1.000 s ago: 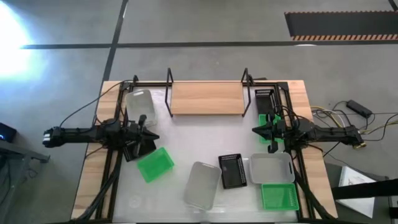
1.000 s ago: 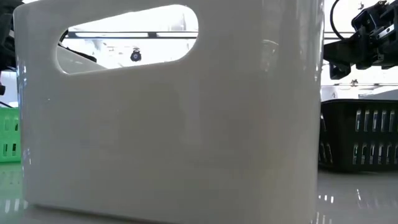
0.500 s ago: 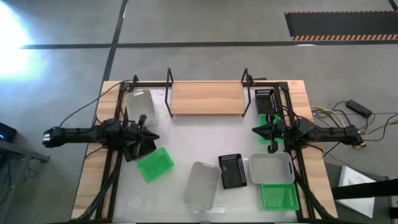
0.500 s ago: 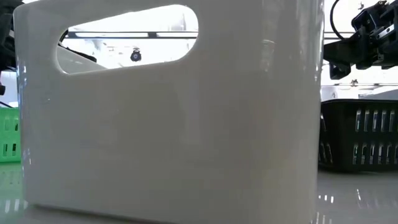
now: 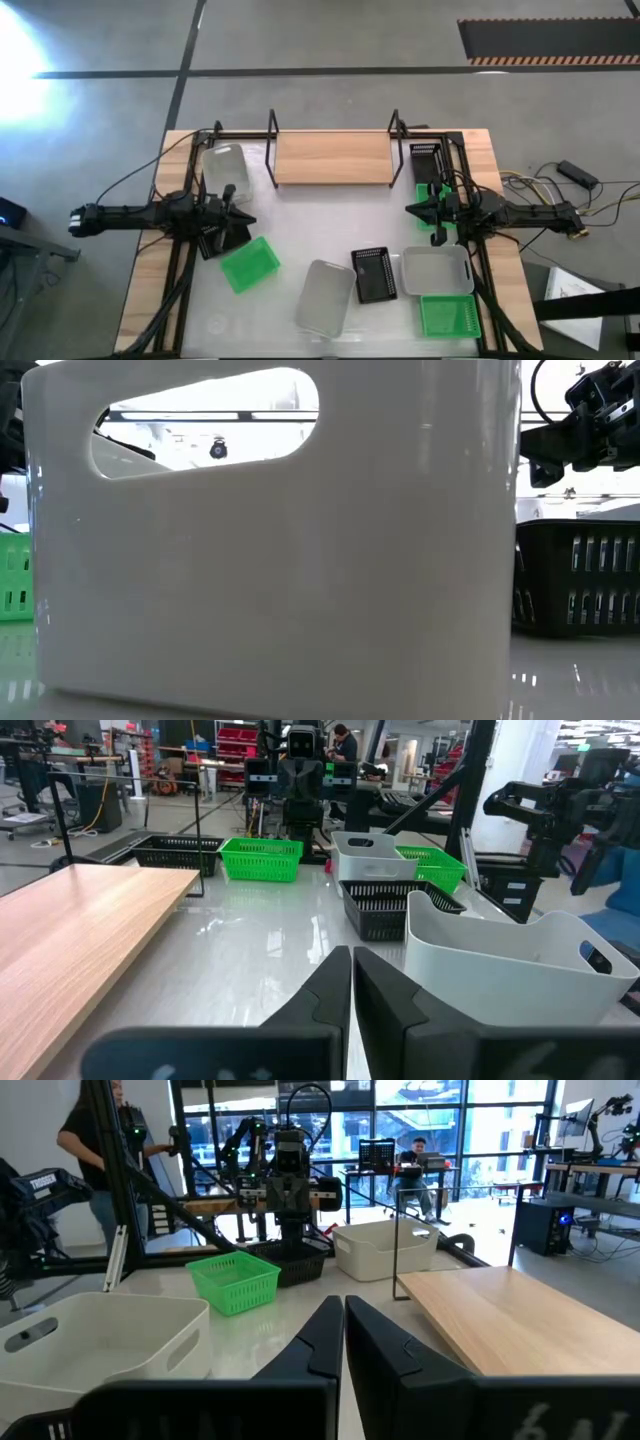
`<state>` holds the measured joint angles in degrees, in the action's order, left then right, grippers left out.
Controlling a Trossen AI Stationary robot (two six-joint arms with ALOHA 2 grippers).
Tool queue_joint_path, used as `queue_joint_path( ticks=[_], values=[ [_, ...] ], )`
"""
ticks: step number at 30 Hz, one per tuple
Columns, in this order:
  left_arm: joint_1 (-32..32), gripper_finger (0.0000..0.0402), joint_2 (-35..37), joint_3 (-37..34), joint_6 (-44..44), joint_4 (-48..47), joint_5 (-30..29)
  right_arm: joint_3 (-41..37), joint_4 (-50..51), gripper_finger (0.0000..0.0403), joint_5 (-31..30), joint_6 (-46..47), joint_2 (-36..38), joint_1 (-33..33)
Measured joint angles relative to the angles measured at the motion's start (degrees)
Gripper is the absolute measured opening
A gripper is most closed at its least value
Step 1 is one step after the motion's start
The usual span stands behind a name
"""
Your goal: Stack baskets on shelf by color
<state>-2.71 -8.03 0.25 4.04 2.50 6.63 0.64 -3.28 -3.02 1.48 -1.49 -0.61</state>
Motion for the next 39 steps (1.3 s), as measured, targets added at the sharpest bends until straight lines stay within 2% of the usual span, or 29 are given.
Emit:
queue_joint_path(
  ticks=[16, 21, 27, 30, 39],
  values=[
    [0.01, 0.0000, 0.02, 0.00, 0.01, -0.02, 0.00, 0.00, 0.01, 0.0009, 0.02, -0.02, -0.01, 0.01],
    [0.01, 0.0000, 0.00, 0.00, 0.00, 0.00, -0.01, 0.00, -2.65, 0.0009, 0.00, -9.62, 0.02, -0.01],
    [0.01, 0.0000, 0.02, 0.00, 0.01, 0.00, 0.01, 0.00, -4.78, 0.0009, -0.04, -0.69, -0.02, 0.00],
    [0.01, 0.0000, 0.01, 0.00, -0.01, 0.00, 0.01, 0.00, -12.51, 0.0009, -0.01, 1.02, -0.01, 0.01],
    [-0.01, 0.0000, 0.02, 0.00, 0.01, 0.00, 0.01, 0.00, -31.75, 0.0009, -0.04, 15.48, -0.02, -0.01]
  ],
)
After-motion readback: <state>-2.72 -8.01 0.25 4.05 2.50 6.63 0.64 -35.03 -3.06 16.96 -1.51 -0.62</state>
